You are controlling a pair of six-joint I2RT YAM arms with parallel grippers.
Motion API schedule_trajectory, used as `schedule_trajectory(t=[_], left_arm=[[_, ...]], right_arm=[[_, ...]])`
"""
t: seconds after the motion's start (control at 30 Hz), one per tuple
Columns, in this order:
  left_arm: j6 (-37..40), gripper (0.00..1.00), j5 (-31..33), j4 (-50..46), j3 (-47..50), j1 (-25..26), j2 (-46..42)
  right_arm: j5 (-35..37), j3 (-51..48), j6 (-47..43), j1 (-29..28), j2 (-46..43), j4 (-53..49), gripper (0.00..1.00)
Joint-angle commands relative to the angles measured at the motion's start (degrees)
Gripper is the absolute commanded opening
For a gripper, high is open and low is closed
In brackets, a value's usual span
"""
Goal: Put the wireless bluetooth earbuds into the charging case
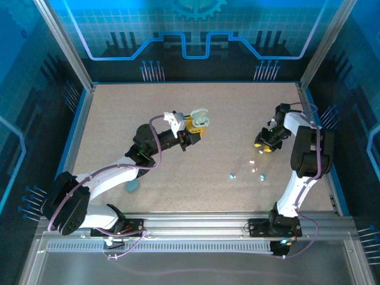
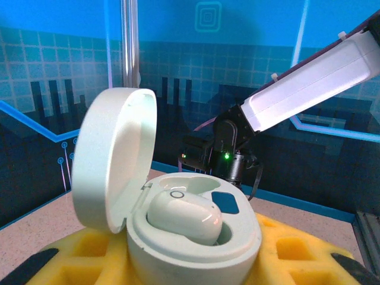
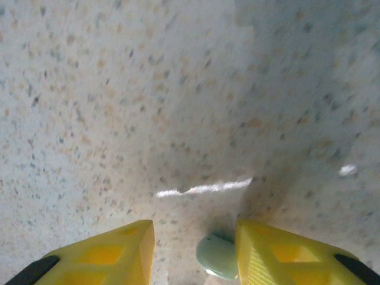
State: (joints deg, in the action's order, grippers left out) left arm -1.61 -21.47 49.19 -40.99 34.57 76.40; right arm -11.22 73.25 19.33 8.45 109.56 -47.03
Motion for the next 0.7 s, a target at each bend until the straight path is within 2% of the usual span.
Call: schedule_trajectory(t=[0.0, 0.2, 0.43, 0.67], left_arm=[[-1.1, 0.36, -1.1, 1.3, -1.0, 0.5, -1.7], [-1.2, 0.36, -1.0, 1.5, -1.2, 0.6, -1.4], [-0.9, 0.36, -0.9, 1.2, -1.3, 0.9, -1.6], [-0.6, 0.36, -0.5, 1.1, -1.0, 0.9, -1.7]], right_arm=[[-0.3, -0.2, 0.7, -1.5, -3.8, -3.1, 0.42], [4.6, 3.3, -3.3, -2.8, -3.3, -3.6, 0.42], [2.5, 8.1, -5.5, -2.8, 4.7, -5.4, 0.43], [3.8, 7.1, -4.4, -3.0, 4.3, -5.5, 0.43]])
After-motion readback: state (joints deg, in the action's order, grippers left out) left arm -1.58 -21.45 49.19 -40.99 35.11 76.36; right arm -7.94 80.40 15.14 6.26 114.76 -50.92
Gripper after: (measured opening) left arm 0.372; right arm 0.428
